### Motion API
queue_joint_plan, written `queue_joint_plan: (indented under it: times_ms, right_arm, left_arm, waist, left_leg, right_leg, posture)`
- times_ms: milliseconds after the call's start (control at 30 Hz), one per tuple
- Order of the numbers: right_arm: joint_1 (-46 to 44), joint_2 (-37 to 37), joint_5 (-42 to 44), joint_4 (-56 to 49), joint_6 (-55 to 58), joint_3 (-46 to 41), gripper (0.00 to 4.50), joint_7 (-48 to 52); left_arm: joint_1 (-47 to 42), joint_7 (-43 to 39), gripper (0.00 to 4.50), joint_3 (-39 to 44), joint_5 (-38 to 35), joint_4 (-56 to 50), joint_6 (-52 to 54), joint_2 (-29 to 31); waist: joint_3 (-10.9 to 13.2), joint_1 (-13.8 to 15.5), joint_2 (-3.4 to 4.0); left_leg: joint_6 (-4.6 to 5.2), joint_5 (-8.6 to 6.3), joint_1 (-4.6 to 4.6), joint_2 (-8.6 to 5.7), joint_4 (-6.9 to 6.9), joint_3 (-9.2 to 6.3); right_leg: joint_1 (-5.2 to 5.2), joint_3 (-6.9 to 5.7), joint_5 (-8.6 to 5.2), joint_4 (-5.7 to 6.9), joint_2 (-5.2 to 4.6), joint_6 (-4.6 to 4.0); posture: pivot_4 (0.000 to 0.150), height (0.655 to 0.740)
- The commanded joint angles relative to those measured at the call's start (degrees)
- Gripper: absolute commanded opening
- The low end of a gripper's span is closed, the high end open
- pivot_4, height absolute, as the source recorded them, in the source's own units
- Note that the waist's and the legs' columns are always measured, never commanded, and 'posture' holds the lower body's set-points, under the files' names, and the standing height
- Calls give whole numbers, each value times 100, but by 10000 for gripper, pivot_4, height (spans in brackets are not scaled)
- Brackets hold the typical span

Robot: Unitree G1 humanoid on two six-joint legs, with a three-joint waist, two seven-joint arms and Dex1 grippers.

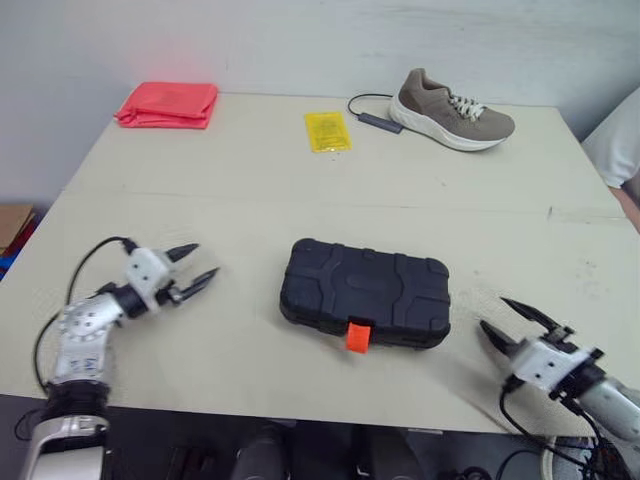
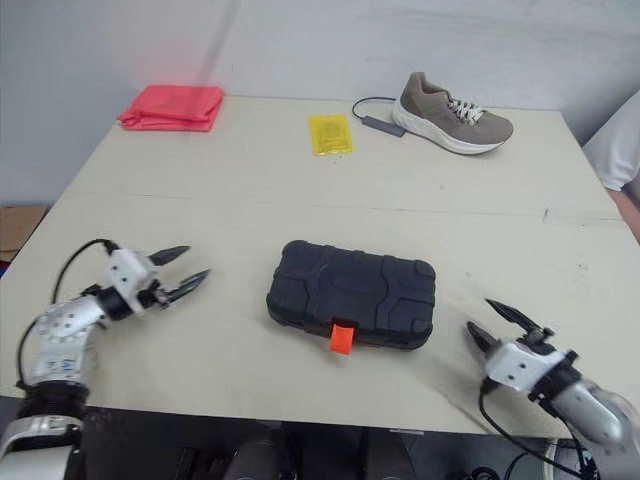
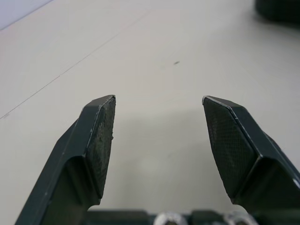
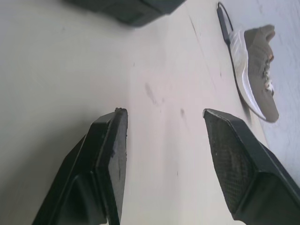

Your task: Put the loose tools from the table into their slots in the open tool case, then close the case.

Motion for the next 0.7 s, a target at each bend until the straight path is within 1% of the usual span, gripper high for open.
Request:
queue_joint_plan:
  times_ms: [33, 133, 167, 200, 233, 267, 300, 333, 367, 433, 567, 600, 700]
  right_arm:
    - [259, -71, 578, -510, 286, -414, 28342, 240]
    - [374, -18, 1028, -818, 740, -554, 28342, 486]
    - [425, -29, 1304, -981, 967, -525, 24512, 683]
    - [460, -38, 1490, -1098, 1128, -504, 23093, 831]
    - [512, -59, 1752, -1250, 1373, -440, 19667, 1048]
    - [590, -78, 2085, -1449, 1624, -369, 15150, 1293]
    - [656, -96, 2311, -1632, 1860, -320, 9845, 1480]
    - [702, -100, 2464, -1767, 2044, -311, 3486, 1624]
    - [757, -116, 2666, -1960, 2286, -283, 214, 1774]
    - [806, -158, 3006, -2390, 2777, -186, 0, 2011]
    - [893, -294, 3260, -3051, 3619, 137, 0, 2374]
    - [867, -304, 3231, -3149, 3753, 242, 0, 2419]
    - [734, -276, 3147, -3301, 4084, 516, 0, 2517]
  left_arm:
    - [-279, -220, 29926, 3, -253, -191, 251, -10]
    - [-482, -261, 29926, -59, -280, -227, 396, -107]
    - [-573, -261, 29926, -109, -256, -242, 448, -169]
    - [-634, -261, 29926, -140, -230, -253, 485, -213]
    - [-711, -291, 29926, -206, -195, -256, 544, -256]
    - [-794, -336, 29926, -293, -157, -269, 591, -297]
    - [-874, -394, 29926, -383, -134, -285, 662, -330]
    - [-926, -432, 29926, -443, -118, -305, 717, -353]
    - [-1005, -458, 27390, -508, -109, -319, 814, -388]
    - [-1321, -518, 21307, -696, -82, -292, 1052, -513]
    - [-2091, -612, 1796, -1158, 216, 141, 1303, -833]
    - [-2282, -611, 815, -1255, 288, 311, 1412, -934]
    - [-2803, -611, 815, -1490, 529, 905, 1381, -1207]
  waist:
    - [-2, 0, -3]
    - [-4, -6, -7]
    - [-4, -6, -7]
    - [-4, -7, -7]
    - [-4, -14, -7]
    - [-4, -15, -7]
    - [-4, -5, -7]
    - [-4, -7, -7]
    - [-4, -7, -7]
    - [-4, 4, -8]
    - [-5, 51, -10]
    - [-6, 63, -11]
    - [-5, 72, -14]
  left_leg:
    - [-1, -7, 9, -1, -8, -3]
    - [-5, -6, 11, -1, -26, -4]
    - [-7, -4, 11, 0, -30, -4]
    - [-9, -3, 11, 1, -30, -3]
    - [-10, -1, 11, 1, -30, -2]
    - [-11, 0, 13, 3, -30, 0]
    - [-11, 0, 15, 4, -30, 1]
    - [-10, 1, 16, 2, -30, 1]
    - [-10, 1, 15, 3, -30, 1]
    - [-6, 2, 14, -1, -28, 1]
    - [2, 0, -5, -4, 3, -14]
    - [4, -1, -7, -4, 8, -16]
    - [7, -3, -9, -7, 10, -14]
  right_leg:
    - [9, -2, 0, -4, -3, 0]
    - [10, -1, 0, -12, -7, 0]
    - [8, -1, 0, -14, -6, -1]
    - [6, -1, -1, -13, -4, -2]
    - [6, -1, -1, -12, 0, -3]
    - [6, 1, -2, -12, 2, -4]
    - [6, 1, -2, -11, 5, -4]
    - [6, 1, -2, -9, 9, -4]
    - [6, 1, -2, -9, 10, -4]
    - [6, 1, -2, -8, 8, -4]
    - [5, -11, -1, -4, 7, -2]
    - [6, -13, -1, -4, 7, -2]
    - [7, -13, -1, -10, 11, -1]
  posture:
    - [1500, 7400]
    - [1500, 7400]
    - [1500, 7400]
    - [1500, 7400]
    - [1500, 7400]
    - [1500, 7400]
    - [1500, 7400]
    - [1500, 7400]
    - [1500, 7400]
    - [1500, 7400]
    - [1500, 7400]
    - [1500, 7400]
    - [1500, 7400]
